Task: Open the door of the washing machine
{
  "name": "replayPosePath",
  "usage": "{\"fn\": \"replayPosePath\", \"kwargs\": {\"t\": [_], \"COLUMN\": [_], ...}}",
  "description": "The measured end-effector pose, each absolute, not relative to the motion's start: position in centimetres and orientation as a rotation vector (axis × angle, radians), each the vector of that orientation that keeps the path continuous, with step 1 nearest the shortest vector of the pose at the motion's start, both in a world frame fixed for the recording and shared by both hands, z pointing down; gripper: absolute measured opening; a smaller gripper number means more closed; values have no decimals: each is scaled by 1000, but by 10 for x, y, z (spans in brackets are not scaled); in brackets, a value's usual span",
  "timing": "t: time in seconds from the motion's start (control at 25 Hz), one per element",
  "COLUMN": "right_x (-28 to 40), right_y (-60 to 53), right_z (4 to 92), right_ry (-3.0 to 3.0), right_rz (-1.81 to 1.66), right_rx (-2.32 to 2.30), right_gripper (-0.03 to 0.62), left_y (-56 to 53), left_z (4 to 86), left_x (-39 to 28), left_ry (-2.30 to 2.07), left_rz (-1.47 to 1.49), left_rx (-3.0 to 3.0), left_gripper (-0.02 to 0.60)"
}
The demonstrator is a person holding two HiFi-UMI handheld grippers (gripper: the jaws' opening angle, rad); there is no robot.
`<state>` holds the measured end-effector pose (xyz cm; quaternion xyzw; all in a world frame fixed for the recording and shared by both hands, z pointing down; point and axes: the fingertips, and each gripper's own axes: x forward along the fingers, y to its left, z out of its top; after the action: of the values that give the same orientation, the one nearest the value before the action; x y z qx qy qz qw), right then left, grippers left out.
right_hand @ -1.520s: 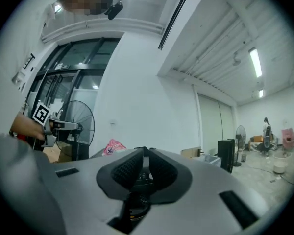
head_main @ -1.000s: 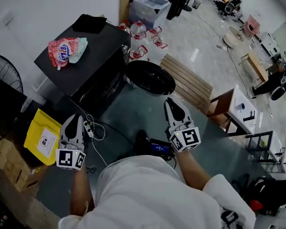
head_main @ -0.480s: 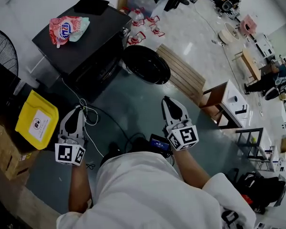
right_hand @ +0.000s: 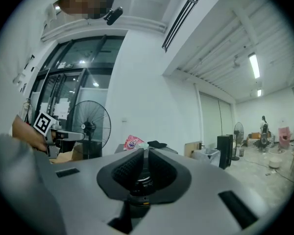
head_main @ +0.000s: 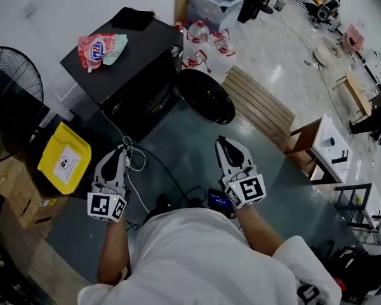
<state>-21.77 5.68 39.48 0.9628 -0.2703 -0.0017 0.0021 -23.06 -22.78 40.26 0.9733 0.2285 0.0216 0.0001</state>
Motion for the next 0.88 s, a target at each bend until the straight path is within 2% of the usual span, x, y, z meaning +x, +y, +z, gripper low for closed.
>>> {"fn": "replayPosePath", "kwargs": {"t": [0.48, 0.88], "right_x": [-221, -203], "right_y": [80, 69], "right_z": [434, 431], "right_ry": [-980, -898], "right_rz": [61, 91], "right_rx": [3044, 3082], "right_gripper": [51, 50], "left_y": [-202, -214], "left_z": [415, 416], "left_x": [-265, -234], "left_ry": [564, 650], "left_rz": [191, 153], "left_rx": [3112, 3110], "left_gripper": [29, 29]}}
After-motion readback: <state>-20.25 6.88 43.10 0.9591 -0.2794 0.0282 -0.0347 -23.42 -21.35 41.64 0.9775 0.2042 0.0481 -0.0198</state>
